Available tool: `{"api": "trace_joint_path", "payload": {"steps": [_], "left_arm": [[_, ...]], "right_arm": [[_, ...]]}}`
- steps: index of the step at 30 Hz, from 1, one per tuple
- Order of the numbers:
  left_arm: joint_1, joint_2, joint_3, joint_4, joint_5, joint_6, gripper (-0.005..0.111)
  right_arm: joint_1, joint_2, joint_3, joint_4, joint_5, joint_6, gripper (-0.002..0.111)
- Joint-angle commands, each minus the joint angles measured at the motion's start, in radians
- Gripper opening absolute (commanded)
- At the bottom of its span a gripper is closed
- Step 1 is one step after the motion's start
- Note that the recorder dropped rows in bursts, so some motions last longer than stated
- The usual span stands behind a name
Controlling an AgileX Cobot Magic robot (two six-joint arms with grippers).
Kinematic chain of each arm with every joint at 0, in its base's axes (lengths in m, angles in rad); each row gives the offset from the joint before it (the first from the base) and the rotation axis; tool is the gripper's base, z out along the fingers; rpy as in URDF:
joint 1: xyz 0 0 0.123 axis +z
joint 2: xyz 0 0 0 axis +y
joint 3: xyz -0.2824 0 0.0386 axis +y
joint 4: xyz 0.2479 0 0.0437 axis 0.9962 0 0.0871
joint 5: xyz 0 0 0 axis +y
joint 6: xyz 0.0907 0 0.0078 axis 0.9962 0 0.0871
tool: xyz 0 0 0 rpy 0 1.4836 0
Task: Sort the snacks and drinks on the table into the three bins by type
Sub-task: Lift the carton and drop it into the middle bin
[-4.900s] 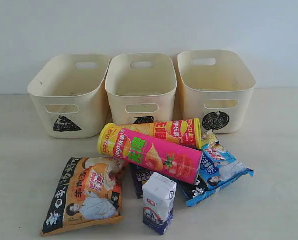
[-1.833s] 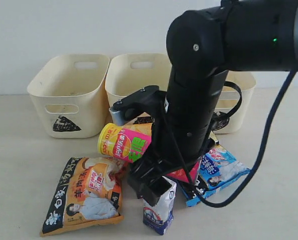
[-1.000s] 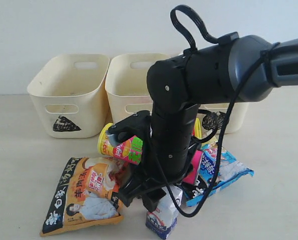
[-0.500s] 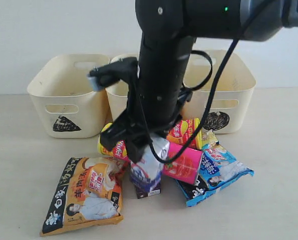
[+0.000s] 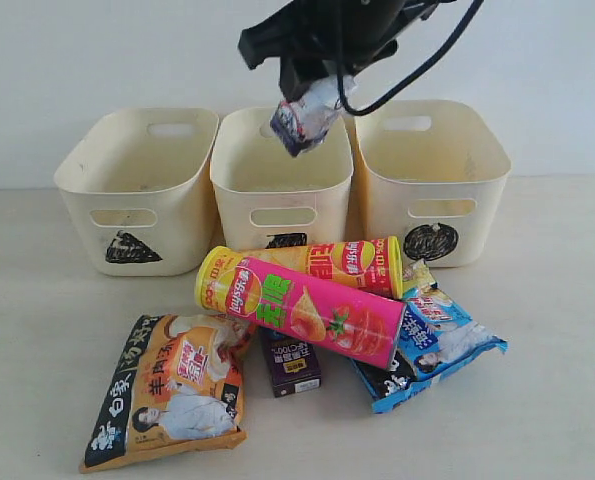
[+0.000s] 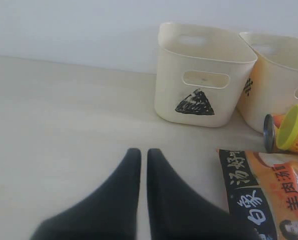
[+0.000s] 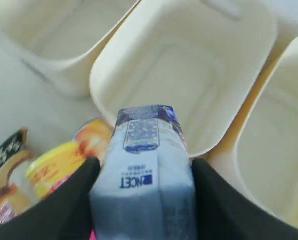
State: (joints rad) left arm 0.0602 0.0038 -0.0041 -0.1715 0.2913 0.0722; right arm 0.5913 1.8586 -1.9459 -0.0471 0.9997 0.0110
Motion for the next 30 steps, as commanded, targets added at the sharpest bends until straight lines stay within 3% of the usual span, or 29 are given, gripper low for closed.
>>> {"api": "trace_joint_path", "payload": {"steps": [1,16,19,24,25,30], "left_arm": [[0.004,-0.004,0.004,0.004,-0.007,0.005,0.004],[0.004,-0.004,0.004,0.004,-0.007,0.005,0.004],[0.004,-0.004,0.004,0.004,-0.007,0.005,0.004],[0.004,-0.004,0.004,0.004,-0.007,0.005,0.004],[0.004,-0.004,0.004,0.004,-0.007,0.005,0.004],[0.004,-0.004,0.004,0.004,-0.007,0.005,0.004]], "right_arm": [[-0.066,0.038,-0.012,0.003,-0.167,0.017,0.0],[-0.092,0.299,-0.012,0.011,-0.505,0.016,0.001],[-0.092,0.322,-0.012,0.011,-0.527,0.016,0.014],[-0.092,0.337,-0.012,0.011,-0.553,0.022,0.071],[-0.092,0.337,-0.012,0.011,-0.555,0.024,0.076],[-0.092,0.313,-0.012,0.011,-0.512,0.032,0.069]]}}
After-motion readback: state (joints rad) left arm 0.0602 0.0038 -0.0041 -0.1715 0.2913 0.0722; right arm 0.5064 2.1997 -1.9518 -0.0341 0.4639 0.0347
